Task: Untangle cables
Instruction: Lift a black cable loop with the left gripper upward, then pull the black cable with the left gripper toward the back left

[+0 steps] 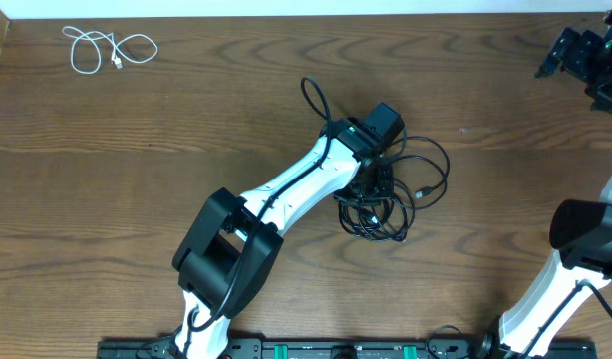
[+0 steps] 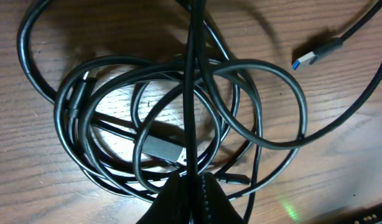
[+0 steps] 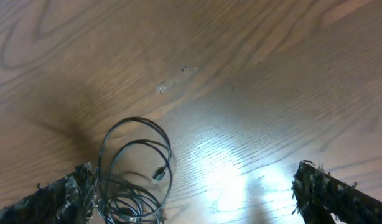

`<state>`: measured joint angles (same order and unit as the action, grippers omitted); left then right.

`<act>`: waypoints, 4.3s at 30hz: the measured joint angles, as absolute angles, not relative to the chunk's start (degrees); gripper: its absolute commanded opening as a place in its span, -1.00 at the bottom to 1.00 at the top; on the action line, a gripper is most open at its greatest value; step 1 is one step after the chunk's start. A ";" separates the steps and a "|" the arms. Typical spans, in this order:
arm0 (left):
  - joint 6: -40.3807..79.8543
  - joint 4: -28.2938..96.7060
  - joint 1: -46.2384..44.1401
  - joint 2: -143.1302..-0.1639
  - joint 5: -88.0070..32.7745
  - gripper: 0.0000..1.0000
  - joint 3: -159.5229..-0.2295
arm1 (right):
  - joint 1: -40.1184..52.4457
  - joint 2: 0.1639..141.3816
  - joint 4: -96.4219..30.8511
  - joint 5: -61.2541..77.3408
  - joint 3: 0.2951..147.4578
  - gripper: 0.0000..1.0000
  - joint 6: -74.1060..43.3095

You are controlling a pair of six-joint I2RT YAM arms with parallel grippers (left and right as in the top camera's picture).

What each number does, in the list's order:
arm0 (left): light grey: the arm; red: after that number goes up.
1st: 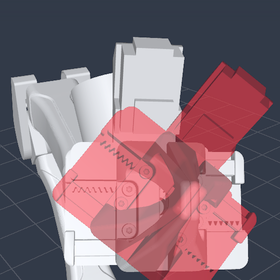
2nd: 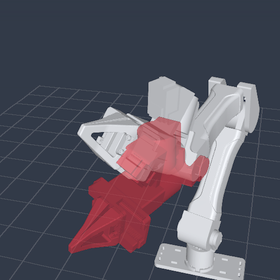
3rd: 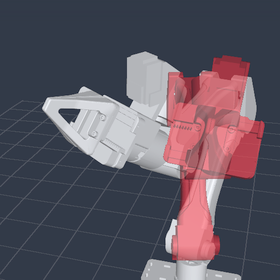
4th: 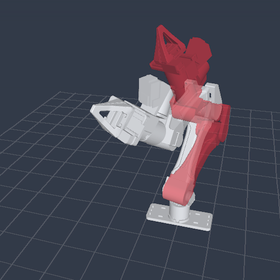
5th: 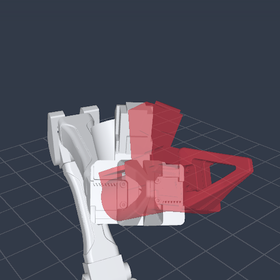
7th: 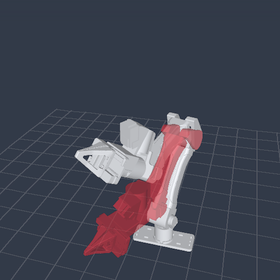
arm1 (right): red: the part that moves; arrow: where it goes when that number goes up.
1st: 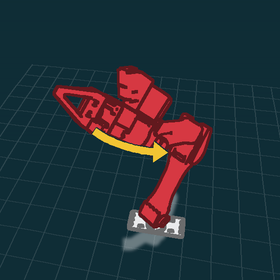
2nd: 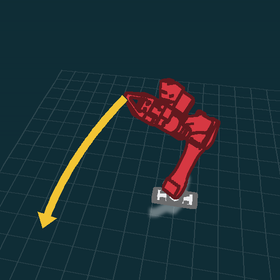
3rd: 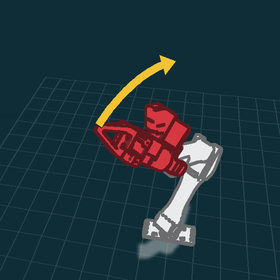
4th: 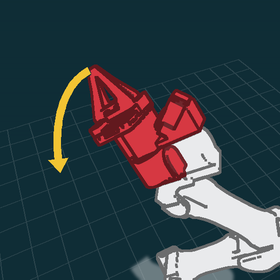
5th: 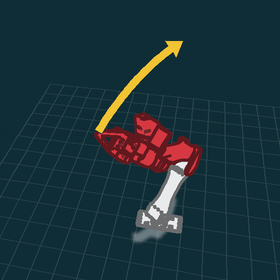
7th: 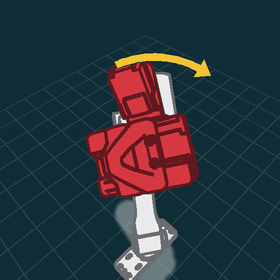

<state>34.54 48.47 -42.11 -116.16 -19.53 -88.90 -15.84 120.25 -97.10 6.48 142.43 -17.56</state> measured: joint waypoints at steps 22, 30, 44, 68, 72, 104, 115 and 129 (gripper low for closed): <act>21.78 44.05 -42.11 -82.35 -17.91 -0.85 -98.19 | -15.84 120.25 -97.10 6.48 142.43 0.99 -17.56; 20.88 35.81 -42.11 -75.16 -14.46 -0.85 -98.26 | -15.84 120.25 -97.10 6.50 142.43 0.98 -17.56; 21.21 26.59 -27.53 -66.94 16.12 -0.85 -98.17 | -15.84 120.25 -97.10 6.52 142.43 0.99 -17.56; 25.39 55.46 12.95 -83.18 -2.13 0.86 -98.10 | -15.84 120.25 -97.12 6.66 142.43 0.99 -17.56; 25.15 63.68 10.85 -85.78 -17.32 0.86 -98.13 | -15.84 120.25 -97.12 6.68 142.43 0.99 -17.56; 3.75 77.54 -19.88 -114.37 -6.90 0.19 -97.86 | -15.84 120.25 -97.10 6.68 142.43 0.99 -17.56; 2.63 77.12 -19.88 -114.50 -5.85 -0.85 -97.84 | -15.84 120.25 -97.10 6.68 142.43 0.98 -17.56; 2.74 84.16 -19.88 -106.41 -15.33 -0.85 -113.21 | -15.84 120.25 -97.10 6.68 142.43 0.99 -17.56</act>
<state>2.74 84.16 -19.88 -106.41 -15.33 -113.21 -15.84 120.25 -97.10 6.68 142.43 -17.56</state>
